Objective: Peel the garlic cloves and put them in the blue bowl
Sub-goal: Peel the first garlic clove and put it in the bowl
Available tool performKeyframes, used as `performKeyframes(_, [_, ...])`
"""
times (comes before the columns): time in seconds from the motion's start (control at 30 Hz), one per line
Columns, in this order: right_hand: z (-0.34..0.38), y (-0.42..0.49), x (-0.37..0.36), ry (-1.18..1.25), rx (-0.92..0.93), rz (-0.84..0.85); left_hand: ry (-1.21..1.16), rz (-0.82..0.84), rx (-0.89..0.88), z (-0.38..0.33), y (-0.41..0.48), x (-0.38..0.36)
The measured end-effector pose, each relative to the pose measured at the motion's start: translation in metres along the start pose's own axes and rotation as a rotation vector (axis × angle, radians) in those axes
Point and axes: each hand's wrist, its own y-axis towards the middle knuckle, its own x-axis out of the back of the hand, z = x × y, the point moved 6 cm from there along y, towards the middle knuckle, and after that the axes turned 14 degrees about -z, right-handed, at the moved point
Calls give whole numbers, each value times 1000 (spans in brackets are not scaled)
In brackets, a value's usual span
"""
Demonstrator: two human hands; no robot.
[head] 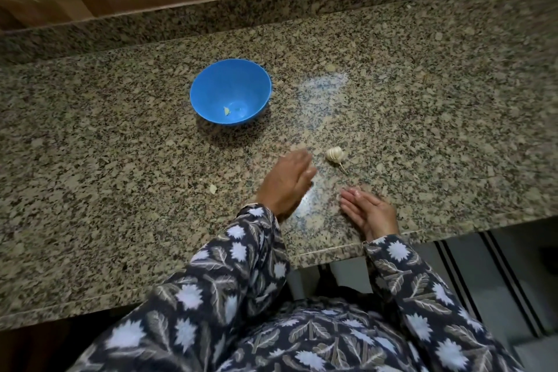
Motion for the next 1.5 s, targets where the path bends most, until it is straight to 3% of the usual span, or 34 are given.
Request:
performKeyframes(0.1, [-1,-3,-1,32,-5,4,-56,118,-181,-11,-21,-6])
performKeyframes(0.27, [-7,-13,-22,11,-13,74,32,92,-337,14,-65,5])
performKeyframes(0.57, [-27,-27,-56,-43,-146,176,131,-171,-379,38,-120,41])
performKeyframes(0.63, [-32,-31,-66,-59,-199,213,84,-250,-206,38,-111,48])
performKeyframes(0.73, [-41,-42,-79,-10,-293,227,-230,-441,243,32,-95,71])
performKeyframes(0.77, [-44,-45,-83,34,-345,225,-285,-472,263,19,-89,76])
performKeyframes(0.9, [-52,-54,-94,206,-517,287,-316,-331,104,-45,-77,72])
performKeyframes(1.0, [-51,-53,-91,272,-498,288,-263,-190,77,-59,-75,58])
performKeyframes(1.13, [-57,-51,-80,495,-623,228,-217,-291,79,-55,-75,64])
performKeyframes(1.23, [-58,-50,-81,462,-626,258,-216,-339,36,-50,-75,65])
performKeyframes(1.37, [-58,-47,-76,466,-573,218,-312,-273,-7,-46,-76,59])
performKeyframes(1.5, [-49,-38,-67,479,-534,211,-400,-345,67,-12,-89,76])
